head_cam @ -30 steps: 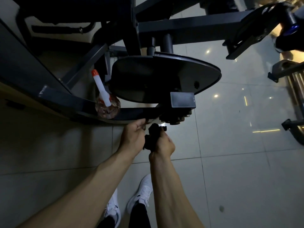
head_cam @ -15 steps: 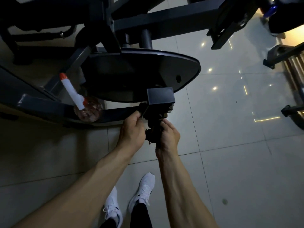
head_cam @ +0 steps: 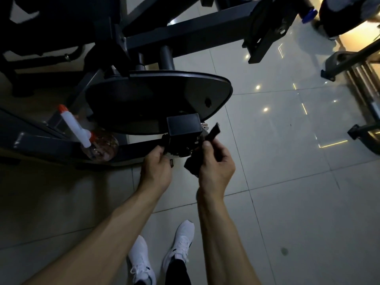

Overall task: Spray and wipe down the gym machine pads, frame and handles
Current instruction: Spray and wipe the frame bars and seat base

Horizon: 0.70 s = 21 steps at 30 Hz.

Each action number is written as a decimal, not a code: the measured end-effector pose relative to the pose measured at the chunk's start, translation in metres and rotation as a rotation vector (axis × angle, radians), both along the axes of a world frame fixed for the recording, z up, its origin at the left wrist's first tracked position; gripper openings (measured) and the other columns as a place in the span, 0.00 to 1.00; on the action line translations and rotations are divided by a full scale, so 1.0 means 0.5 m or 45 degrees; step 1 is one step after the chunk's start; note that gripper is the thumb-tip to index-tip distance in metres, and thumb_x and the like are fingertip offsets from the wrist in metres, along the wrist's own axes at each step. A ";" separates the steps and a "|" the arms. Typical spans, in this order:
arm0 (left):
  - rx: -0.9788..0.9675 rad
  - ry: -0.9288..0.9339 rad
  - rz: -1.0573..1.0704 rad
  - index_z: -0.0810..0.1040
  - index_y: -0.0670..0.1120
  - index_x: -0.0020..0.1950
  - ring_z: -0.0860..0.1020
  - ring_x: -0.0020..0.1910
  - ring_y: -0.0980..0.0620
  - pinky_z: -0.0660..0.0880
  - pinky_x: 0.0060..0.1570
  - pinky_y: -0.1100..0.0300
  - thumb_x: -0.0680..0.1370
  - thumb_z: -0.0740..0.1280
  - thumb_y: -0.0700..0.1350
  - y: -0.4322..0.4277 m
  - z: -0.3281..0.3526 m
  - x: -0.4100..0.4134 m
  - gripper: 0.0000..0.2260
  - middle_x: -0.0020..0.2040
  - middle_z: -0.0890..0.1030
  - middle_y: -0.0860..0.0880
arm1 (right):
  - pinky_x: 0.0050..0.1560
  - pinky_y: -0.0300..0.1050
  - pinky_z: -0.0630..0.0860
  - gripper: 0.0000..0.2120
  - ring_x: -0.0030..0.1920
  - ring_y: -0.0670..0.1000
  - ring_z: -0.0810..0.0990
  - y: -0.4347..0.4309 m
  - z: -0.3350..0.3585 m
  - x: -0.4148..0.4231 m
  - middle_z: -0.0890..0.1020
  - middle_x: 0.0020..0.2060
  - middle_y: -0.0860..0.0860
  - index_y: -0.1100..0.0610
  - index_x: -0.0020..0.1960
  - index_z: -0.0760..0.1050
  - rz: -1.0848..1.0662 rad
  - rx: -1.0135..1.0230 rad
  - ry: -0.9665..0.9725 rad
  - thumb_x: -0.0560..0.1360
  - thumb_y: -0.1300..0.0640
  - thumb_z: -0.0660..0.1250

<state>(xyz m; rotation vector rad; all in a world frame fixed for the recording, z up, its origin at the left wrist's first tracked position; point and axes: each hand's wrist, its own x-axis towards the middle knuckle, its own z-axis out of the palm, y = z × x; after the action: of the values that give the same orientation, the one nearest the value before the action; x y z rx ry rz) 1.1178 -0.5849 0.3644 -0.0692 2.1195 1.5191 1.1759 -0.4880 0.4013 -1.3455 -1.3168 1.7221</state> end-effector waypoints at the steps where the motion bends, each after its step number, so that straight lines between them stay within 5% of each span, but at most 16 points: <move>1: 0.019 -0.004 -0.007 0.79 0.57 0.47 0.79 0.46 0.59 0.74 0.47 0.63 0.82 0.59 0.34 -0.003 0.000 -0.004 0.19 0.46 0.83 0.57 | 0.57 0.62 0.83 0.07 0.51 0.51 0.87 -0.016 -0.012 -0.007 0.88 0.47 0.48 0.51 0.55 0.83 -0.021 -0.076 -0.013 0.79 0.60 0.73; 7: 0.070 -0.004 -0.063 0.79 0.54 0.44 0.78 0.39 0.64 0.73 0.43 0.67 0.81 0.59 0.31 -0.014 -0.001 -0.019 0.19 0.42 0.82 0.55 | 0.55 0.54 0.85 0.05 0.48 0.47 0.87 -0.039 -0.041 -0.021 0.87 0.46 0.49 0.53 0.53 0.84 -0.156 -0.133 -0.072 0.77 0.59 0.75; 12: 0.100 -0.028 -0.051 0.79 0.54 0.45 0.78 0.44 0.55 0.73 0.47 0.60 0.82 0.61 0.32 -0.013 0.000 -0.019 0.18 0.43 0.82 0.52 | 0.50 0.47 0.86 0.07 0.47 0.48 0.87 -0.014 -0.038 -0.035 0.87 0.47 0.50 0.55 0.55 0.83 -0.192 -0.254 -0.045 0.78 0.62 0.73; 16: 0.093 -0.026 -0.064 0.79 0.56 0.45 0.79 0.41 0.64 0.73 0.43 0.67 0.82 0.61 0.32 -0.014 0.002 -0.016 0.19 0.43 0.82 0.58 | 0.44 0.37 0.83 0.07 0.45 0.43 0.87 -0.037 -0.043 -0.022 0.87 0.44 0.46 0.49 0.50 0.82 -0.209 -0.201 -0.024 0.78 0.61 0.74; 21: 0.107 -0.041 -0.075 0.81 0.58 0.47 0.81 0.48 0.61 0.76 0.54 0.60 0.81 0.62 0.32 -0.016 0.002 -0.020 0.21 0.44 0.84 0.63 | 0.54 0.50 0.85 0.07 0.49 0.49 0.87 -0.037 -0.045 -0.045 0.87 0.46 0.49 0.50 0.48 0.82 -0.300 -0.216 -0.057 0.77 0.61 0.75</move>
<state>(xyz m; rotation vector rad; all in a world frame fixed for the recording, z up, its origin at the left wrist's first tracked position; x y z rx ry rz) 1.1076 -0.5929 0.3653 -0.0014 2.0126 1.5605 1.1533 -0.5064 0.3789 -1.5750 -1.0070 1.6782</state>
